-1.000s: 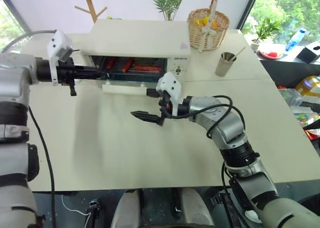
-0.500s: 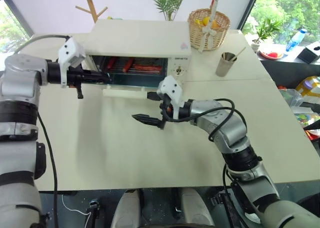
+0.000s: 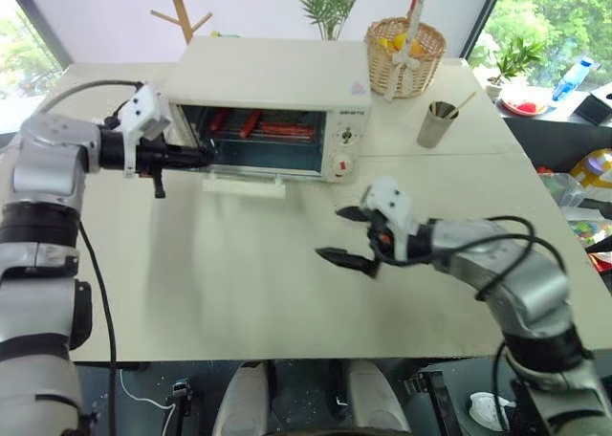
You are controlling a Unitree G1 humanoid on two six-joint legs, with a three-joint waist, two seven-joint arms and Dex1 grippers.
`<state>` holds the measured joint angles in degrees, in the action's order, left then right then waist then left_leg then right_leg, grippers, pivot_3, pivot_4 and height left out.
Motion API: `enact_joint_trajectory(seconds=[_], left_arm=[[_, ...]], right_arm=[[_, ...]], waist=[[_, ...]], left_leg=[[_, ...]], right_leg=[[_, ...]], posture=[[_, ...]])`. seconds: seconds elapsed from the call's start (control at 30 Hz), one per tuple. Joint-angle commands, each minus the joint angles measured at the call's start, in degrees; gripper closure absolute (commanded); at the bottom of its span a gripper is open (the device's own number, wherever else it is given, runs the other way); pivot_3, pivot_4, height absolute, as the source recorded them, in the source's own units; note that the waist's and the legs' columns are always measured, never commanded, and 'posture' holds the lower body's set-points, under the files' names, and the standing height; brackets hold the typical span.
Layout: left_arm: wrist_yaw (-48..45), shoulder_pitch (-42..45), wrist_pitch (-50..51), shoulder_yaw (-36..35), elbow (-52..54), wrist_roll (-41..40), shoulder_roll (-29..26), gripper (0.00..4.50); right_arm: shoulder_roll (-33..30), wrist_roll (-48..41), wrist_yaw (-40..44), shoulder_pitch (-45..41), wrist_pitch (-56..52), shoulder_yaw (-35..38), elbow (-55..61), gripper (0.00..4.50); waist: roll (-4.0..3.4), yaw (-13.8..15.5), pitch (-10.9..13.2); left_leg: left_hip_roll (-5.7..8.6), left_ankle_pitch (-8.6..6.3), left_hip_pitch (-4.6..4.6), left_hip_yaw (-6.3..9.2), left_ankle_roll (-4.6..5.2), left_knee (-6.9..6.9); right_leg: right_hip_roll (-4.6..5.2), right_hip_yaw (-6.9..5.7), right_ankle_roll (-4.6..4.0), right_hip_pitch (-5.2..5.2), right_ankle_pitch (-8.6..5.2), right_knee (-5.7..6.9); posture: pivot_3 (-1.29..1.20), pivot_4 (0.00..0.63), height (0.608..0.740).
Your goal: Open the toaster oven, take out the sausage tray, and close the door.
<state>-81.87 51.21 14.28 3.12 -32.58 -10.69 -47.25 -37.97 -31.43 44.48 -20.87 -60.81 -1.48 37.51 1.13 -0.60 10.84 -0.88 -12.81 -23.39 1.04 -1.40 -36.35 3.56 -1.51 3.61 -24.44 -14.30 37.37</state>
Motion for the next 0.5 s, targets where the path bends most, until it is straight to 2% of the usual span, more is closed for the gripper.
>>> enact_joint_trajectory(seconds=[0.03, 0.2, 0.33, 0.5], left_arm=[[1.1, -3.1, 2.0, -1.5, 5.0, -1.4, -0.5, 4.43], [5.9, -10.5, 5.0, -3.4, 12.1, -2.7, 0.3, 4.43], [10.8, -15.2, 7.1, -4.1, 15.5, -3.1, 2.3, 4.43], [17.7, -18.1, 5.6, -2.7, 13.5, -1.0, 6.9, 4.43]], right_arm=[[-3.8, -6.2, 2.6, 0.7, -0.8, 7.0, 5.3, 0.0], [-5.9, -6.2, 0.4, -0.7, 1.0, 8.8, 4.2, 0.0], [-4.7, -2.6, -3.6, -3.5, 4.2, 6.3, 0.8, 0.0], [-2.3, 1.3, -6.6, -7.3, 7.8, 2.0, -4.2, 0.0]], waist=[[0.02, 0.0, 0.0], [0.03, -0.2, 0.0], [0.03, -0.1, 0.0], [0.04, 0.0, 0.0]], left_leg=[[0.0, 0.0, 0.02, -0.01, 0.0, -0.01], [-0.06, 0.0, 0.04, 0.0, 0.0, -0.15], [-0.06, 0.0, 0.02, 0.01, 0.0, -0.17], [-0.05, 0.0, 0.0, 0.02, 0.0, -0.21]], right_leg=[[0.0, 0.0, 0.0, 0.02, 0.0, -0.01], [-0.04, 0.01, 0.0, 0.07, 0.0, -0.01], [-0.05, 0.02, -0.01, 0.07, 0.0, 0.0], [-0.04, 0.02, 0.0, 0.08, 0.0, 0.0]], posture=[[0.0, 0.15, 0.74], [0.0, 0.15, 0.74], [0.0, 0.15, 0.74], [0.0, 0.15, 0.74]])
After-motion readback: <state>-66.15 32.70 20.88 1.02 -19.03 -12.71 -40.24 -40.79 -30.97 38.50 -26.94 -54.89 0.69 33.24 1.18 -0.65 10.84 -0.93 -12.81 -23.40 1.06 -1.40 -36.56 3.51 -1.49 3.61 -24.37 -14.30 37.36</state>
